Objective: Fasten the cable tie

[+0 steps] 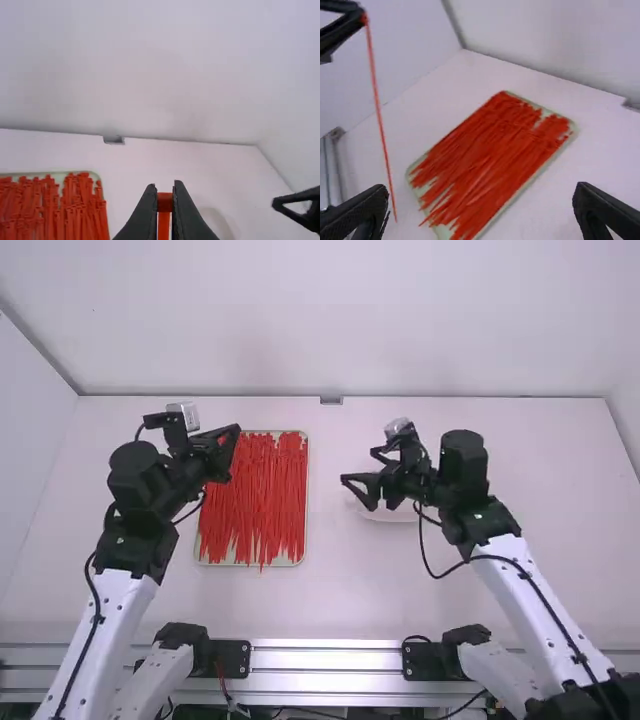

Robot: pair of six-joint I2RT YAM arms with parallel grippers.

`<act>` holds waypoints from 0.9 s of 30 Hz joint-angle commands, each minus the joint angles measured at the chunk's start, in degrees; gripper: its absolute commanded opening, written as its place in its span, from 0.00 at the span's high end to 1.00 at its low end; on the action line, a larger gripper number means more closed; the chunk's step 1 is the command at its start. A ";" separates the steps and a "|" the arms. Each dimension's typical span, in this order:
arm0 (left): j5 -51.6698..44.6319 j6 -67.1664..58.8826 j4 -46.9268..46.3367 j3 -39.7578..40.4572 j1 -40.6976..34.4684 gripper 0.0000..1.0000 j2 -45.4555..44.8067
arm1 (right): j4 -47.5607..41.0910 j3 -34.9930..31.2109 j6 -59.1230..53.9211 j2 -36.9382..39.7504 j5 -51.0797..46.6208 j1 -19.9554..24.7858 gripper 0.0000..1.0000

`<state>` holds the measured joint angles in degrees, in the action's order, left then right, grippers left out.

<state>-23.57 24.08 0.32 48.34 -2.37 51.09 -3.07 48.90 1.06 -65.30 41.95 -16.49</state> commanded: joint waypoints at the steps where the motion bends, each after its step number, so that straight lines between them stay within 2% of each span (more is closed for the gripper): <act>1: -2.38 0.63 0.85 -0.20 0.09 0.99 0.61 | 2.19 1.75 0.00 -2.62 1.75 -2.58 0.02; 12: -5.73 3.19 5.07 -0.44 -0.55 0.99 1.86 | 14.05 1.75 2.16 -12.00 1.77 -11.17 0.02; 16: -5.31 1.77 5.81 -1.01 -2.25 0.99 1.86 | 17.11 1.75 5.35 -12.57 1.92 -12.13 0.02; 20: 0.13 2.38 6.45 -2.12 -4.20 0.99 2.10 | 22.80 1.75 12.68 -12.61 1.92 -12.50 0.02; 27: 1.22 2.78 10.84 -2.67 -8.20 0.99 4.52 | 28.41 1.75 14.19 -12.61 -1.66 -16.44 0.03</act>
<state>-23.29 26.70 10.74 45.93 -9.72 55.35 24.91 49.04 13.69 -78.00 41.74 -32.08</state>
